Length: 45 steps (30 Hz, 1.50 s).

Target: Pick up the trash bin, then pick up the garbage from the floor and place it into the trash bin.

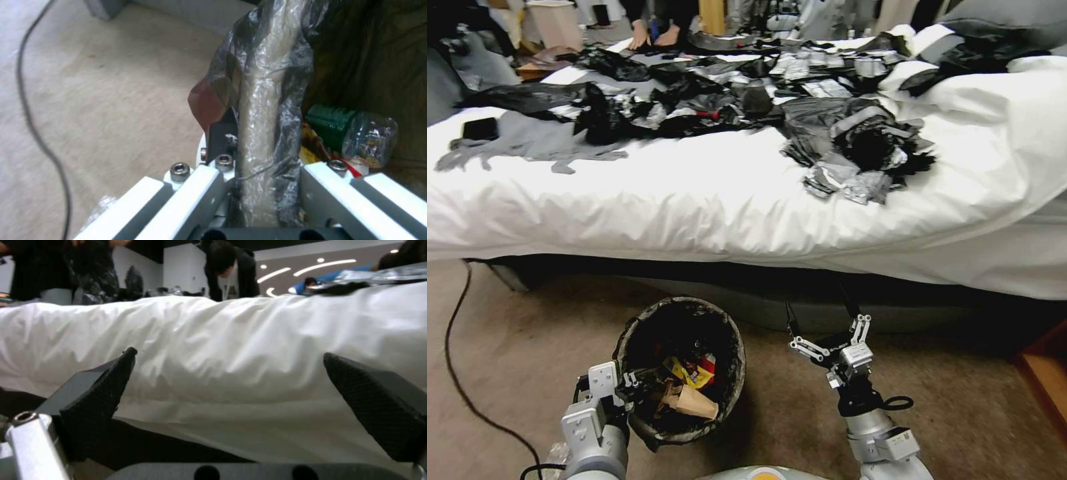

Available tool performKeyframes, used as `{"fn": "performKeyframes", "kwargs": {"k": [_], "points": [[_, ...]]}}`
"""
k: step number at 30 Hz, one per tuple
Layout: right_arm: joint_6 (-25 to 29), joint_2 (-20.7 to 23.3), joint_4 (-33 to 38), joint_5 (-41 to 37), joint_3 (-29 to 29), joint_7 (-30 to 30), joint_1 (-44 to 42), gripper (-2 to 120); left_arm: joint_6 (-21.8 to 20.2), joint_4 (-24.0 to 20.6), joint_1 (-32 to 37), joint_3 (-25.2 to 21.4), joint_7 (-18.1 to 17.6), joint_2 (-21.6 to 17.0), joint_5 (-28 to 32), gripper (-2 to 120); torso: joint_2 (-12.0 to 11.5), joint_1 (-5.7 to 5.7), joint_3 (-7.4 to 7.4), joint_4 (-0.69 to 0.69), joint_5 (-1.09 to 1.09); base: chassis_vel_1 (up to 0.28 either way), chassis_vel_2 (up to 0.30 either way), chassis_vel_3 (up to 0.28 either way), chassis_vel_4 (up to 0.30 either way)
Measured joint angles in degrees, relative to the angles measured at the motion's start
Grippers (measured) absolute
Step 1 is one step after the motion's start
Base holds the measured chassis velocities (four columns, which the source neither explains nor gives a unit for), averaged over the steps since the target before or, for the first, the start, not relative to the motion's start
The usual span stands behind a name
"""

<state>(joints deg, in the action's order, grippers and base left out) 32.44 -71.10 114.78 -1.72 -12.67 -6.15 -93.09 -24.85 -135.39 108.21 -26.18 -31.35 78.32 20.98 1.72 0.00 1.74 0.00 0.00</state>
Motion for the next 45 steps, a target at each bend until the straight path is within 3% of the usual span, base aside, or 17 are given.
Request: {"fn": "performKeyframes", "kwargs": {"k": [45], "points": [[-1.17, -0.35, -0.16, 0.91, 1.26, 1.6, 2.35, 100, -1.72, -5.48, 0.76, -2.42, -0.95, -0.32, 3.22, 0, 0.0, 0.0, 0.0, 0.0, 0.0, 0.124, 0.12, 0.126, 0.126]]}}
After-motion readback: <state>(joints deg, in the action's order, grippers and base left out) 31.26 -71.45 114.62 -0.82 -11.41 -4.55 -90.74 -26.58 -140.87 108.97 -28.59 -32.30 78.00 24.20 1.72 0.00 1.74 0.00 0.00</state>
